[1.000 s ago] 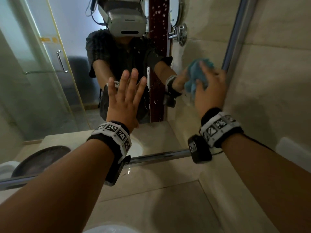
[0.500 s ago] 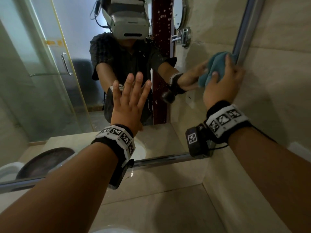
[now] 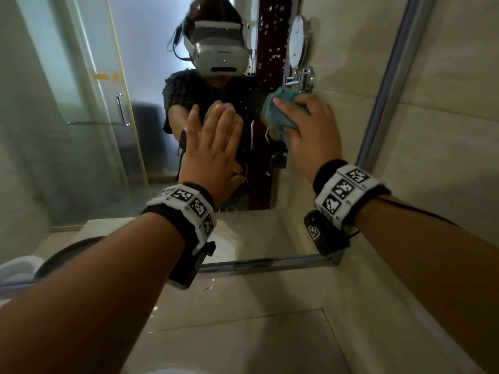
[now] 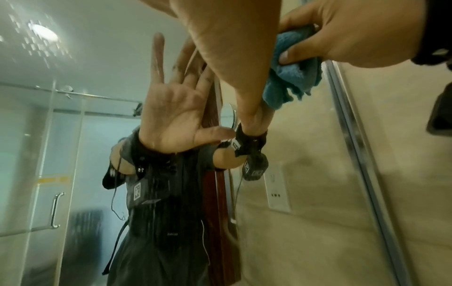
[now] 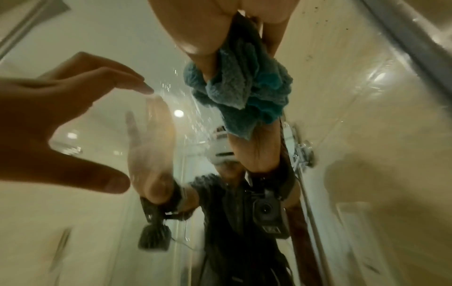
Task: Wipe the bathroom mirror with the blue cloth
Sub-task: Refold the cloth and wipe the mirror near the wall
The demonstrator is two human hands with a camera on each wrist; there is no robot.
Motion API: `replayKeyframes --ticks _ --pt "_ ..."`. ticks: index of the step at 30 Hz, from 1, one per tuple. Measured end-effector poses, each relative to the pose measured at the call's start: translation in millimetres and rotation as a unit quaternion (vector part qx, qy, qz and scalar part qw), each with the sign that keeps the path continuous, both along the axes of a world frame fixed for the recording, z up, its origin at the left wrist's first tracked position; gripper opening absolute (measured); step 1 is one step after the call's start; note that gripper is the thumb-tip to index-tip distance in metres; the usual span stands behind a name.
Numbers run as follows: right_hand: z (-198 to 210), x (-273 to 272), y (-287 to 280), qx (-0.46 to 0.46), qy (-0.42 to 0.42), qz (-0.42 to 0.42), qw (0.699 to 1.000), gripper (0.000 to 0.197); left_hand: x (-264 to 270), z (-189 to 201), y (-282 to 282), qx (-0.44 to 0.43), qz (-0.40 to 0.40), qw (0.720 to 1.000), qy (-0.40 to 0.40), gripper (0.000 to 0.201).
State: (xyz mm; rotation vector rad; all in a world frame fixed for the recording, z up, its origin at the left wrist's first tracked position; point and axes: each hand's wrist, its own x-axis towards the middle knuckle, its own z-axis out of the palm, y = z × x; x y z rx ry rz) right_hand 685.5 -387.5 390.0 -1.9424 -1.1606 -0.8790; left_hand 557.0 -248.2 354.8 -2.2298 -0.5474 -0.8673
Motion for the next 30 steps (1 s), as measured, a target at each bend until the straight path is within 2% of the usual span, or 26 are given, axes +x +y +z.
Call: replayKeyframes --ticks 1,3,6,9,11,14,16,18,21,23,24,26,28,30 --pt "9.4 -1.0 6.9 0.009 -0.01 0.0 1.0 0.049 -1.1 12.3 1.8 -0.005 -0.008 1.0 -0.017 0.114" --pt "3.5 -1.1 13.9 0.02 -0.027 0.0 0.999 0.045 -0.5 30.9 4.0 -0.04 -0.029 0.998 -0.031 0.121" --pt "-42.5 -4.2 11.1 -0.026 -0.095 0.011 0.995 0.048 3.3 42.4 8.3 -0.103 -0.05 0.993 -0.025 0.128" --pt "-66.0 0.0 1.9 -0.075 -0.154 0.019 0.985 0.055 8.0 40.6 13.0 -0.102 -0.035 0.994 -0.02 0.14" --pt "-48.4 -0.6 4.0 -0.08 -0.157 0.029 0.984 0.055 8.6 40.0 13.6 -0.103 -0.039 0.994 -0.022 0.142" --pt "1.9 -11.6 26.3 -0.031 -0.1 0.015 0.994 0.05 8.3 40.1 13.9 -0.103 -0.045 0.993 -0.024 0.142" --pt "21.1 -22.1 44.0 0.0 -0.088 -0.008 0.996 0.046 8.2 39.6 15.1 -0.098 -0.045 0.994 -0.03 0.141" --pt "17.8 -28.9 49.8 0.009 -0.093 -0.006 0.996 0.04 8.0 39.2 16.4 -0.094 -0.044 0.994 -0.03 0.141" --pt "-20.0 -27.4 39.3 -0.051 -0.131 -0.006 0.99 0.039 7.8 40.2 17.3 -0.094 -0.045 0.994 -0.025 0.139" --pt "-35.3 -23.6 28.2 -0.096 -0.177 0.006 0.98 0.046 6.6 40.7 16.4 -0.101 -0.051 0.993 -0.025 0.138" --pt "-29.2 -22.7 26.2 -0.107 -0.185 0.016 0.977 0.049 6.4 40.8 16.5 -0.1 -0.05 0.993 -0.025 0.139" --pt "-0.2 -23.2 27.7 -0.077 -0.154 0.014 0.985 0.049 6.0 40.6 16.1 -0.095 -0.044 0.994 -0.024 0.14" --pt "28.7 -15.3 36.4 0.013 -0.107 -0.014 0.994 0.047 6.3 39.7 16.0 -0.098 -0.042 0.994 -0.025 0.142" --pt "30.1 -14.2 47.0 0.057 -0.108 -0.027 0.992 0.045 7.9 39.4 16.4 -0.099 -0.043 0.994 -0.029 0.142"
